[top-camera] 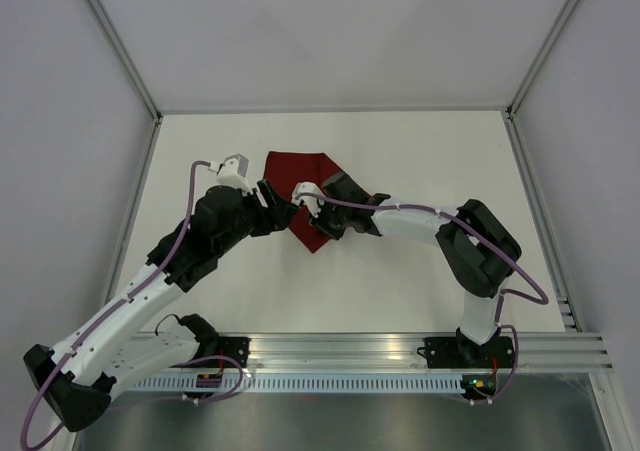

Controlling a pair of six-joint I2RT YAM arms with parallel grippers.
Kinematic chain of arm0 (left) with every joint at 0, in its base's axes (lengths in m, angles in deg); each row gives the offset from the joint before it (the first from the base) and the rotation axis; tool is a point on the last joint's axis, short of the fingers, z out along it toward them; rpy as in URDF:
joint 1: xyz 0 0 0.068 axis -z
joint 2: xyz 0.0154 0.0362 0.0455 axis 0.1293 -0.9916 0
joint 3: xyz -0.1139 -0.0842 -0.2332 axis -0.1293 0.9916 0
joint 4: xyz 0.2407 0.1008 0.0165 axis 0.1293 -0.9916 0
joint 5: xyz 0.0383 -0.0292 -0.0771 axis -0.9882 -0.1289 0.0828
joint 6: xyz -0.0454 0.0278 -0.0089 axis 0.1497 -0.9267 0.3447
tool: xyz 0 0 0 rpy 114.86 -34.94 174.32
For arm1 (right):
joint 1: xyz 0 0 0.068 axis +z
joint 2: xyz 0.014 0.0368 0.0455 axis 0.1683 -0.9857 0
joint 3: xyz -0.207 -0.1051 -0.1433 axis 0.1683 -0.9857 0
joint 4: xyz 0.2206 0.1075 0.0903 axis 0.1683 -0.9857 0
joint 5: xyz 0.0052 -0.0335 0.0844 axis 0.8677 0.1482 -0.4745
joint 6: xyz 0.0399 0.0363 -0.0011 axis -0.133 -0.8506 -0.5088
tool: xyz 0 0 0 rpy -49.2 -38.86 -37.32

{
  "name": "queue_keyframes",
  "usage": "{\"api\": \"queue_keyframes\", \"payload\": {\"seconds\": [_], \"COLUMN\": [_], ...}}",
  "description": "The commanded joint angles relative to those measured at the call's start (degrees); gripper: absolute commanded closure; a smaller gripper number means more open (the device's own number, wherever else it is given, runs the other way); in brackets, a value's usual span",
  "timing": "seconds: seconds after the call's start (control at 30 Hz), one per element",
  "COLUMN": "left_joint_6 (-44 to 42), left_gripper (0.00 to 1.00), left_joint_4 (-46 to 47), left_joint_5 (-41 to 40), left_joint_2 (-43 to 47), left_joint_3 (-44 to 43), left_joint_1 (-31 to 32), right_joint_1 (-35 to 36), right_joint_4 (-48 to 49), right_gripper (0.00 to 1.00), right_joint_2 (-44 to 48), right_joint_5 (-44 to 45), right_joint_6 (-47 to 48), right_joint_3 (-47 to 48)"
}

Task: Fold the napkin, place the utensils inside, and roll it up
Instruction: Fold the napkin at the center of the board.

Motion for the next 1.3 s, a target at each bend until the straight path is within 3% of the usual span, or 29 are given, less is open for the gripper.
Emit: {"api": "queue_keyframes", "payload": {"seconds": [0.0,0.23,0.63,1.1,1.27], "left_joint_6": [1.5,1.2,0.5,0.1,0.4], "left_gripper": [0.28,0.28,0.27,0.27,0.27], "left_joint_4": [0.6,0.6,0.6,0.6,0.6], "left_joint_5": [-1.0,-0.9,-0.7,-1.6,-3.5], "left_joint_2": [1.2,1.3,1.0,0.5,0.5], "left_joint_3": [0.2,-0.7,-2.5,-3.4,-4.1], "left_joint_1": [-0.2,-0.2,-0.2,-0.2,-0.2], "right_joint_1": [0.4,0.4,0.5,0.7,-2.4], "right_joint_4": [-0.3,-2.8,-7.5,-9.6,-10.8], "right_gripper": [0.78,0.66,0.66,0.66,0.66], "right_joint_2": [-0.2,0.0,-3.0,-3.8,-3.2], "right_joint_5": [-1.3,-4.5,-12.3,-13.0,-14.4], "right_joint_6": [0.6,-1.2,-5.5,-6.4,-8.2], "right_joint_3": [1.2,3.1,7.6,10.6,14.6]}}
